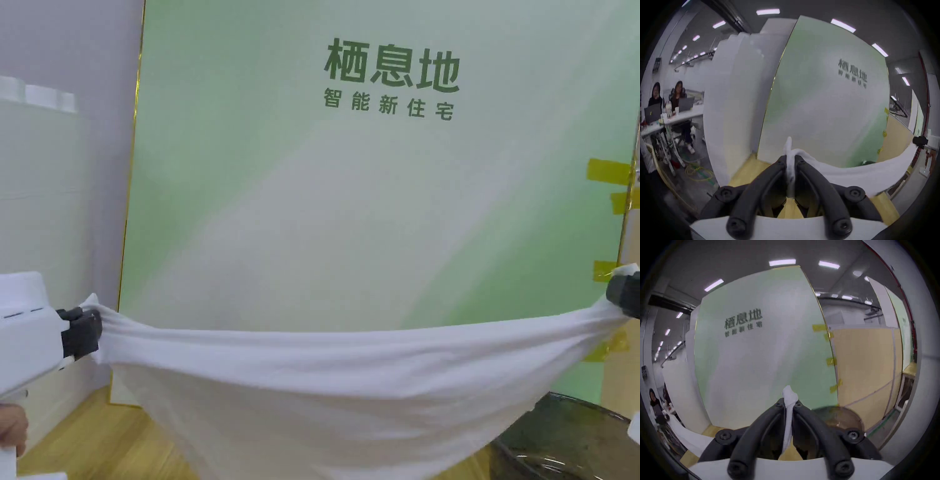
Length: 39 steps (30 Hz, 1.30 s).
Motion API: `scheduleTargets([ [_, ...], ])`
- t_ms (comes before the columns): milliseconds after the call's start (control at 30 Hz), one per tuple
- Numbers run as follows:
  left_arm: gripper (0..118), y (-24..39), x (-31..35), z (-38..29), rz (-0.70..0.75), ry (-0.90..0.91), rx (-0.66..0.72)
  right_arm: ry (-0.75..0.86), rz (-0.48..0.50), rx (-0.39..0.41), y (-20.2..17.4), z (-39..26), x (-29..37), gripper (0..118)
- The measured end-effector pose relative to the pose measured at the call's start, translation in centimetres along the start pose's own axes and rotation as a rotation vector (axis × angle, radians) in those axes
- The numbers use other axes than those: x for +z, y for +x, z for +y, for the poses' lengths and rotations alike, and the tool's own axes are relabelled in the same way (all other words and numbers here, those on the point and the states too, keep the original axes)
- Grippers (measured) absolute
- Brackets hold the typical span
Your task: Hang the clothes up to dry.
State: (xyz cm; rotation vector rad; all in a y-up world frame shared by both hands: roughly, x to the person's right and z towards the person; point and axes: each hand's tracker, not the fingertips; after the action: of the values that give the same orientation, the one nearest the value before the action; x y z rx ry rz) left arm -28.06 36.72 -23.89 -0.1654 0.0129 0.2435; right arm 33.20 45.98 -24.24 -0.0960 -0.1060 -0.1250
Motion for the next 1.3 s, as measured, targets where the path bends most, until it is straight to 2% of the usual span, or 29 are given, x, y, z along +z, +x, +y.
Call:
scheduleTargets([
  [167, 8, 2.9, 0.4, 7.6, -0.017, 0.08, -0.012, 0.119, -0.035, 0.108, -3.2, 6.9, 1.6, 5],
  [367, 8, 5.0, 2.3, 18.2, 0.038, 0.226, -0.033, 0.241, -0.102, 0.163, -5.6, 16.4, 4.9, 5],
  [500, 8, 6.6, 3.7, 24.6, 0.11, 0.301, -0.08, 0.283, -0.165, 0.245, -7.3, 22.2, 6.5, 5],
  [533, 8, 7.0, 3.8, 25.6, 0.127, 0.31, -0.092, 0.289, -0.193, 0.257, -7.8, 23.1, 6.7, 5],
  [633, 8, 8.1, 3.6, 27.7, 0.175, 0.332, -0.135, 0.304, -0.198, 0.245, -9.1, 25.2, 6.9, 5],
  [733, 8, 8.3, 2.7, 28.3, 0.182, 0.325, -0.147, 0.299, -0.223, 0.283, -10.2, 25.3, 5.9, 5],
  [1033, 8, 7.1, -4.4, 25.2, 0.226, 0.248, -0.157, 0.228, -0.208, 0.309, -11.5, 21.5, -0.9, 5],
  [1300, 8, 5.9, -13.2, 21.8, 0.241, 0.178, -0.164, 0.119, -0.184, 0.289, -11.4, 16.6, -10.0, 5],
])
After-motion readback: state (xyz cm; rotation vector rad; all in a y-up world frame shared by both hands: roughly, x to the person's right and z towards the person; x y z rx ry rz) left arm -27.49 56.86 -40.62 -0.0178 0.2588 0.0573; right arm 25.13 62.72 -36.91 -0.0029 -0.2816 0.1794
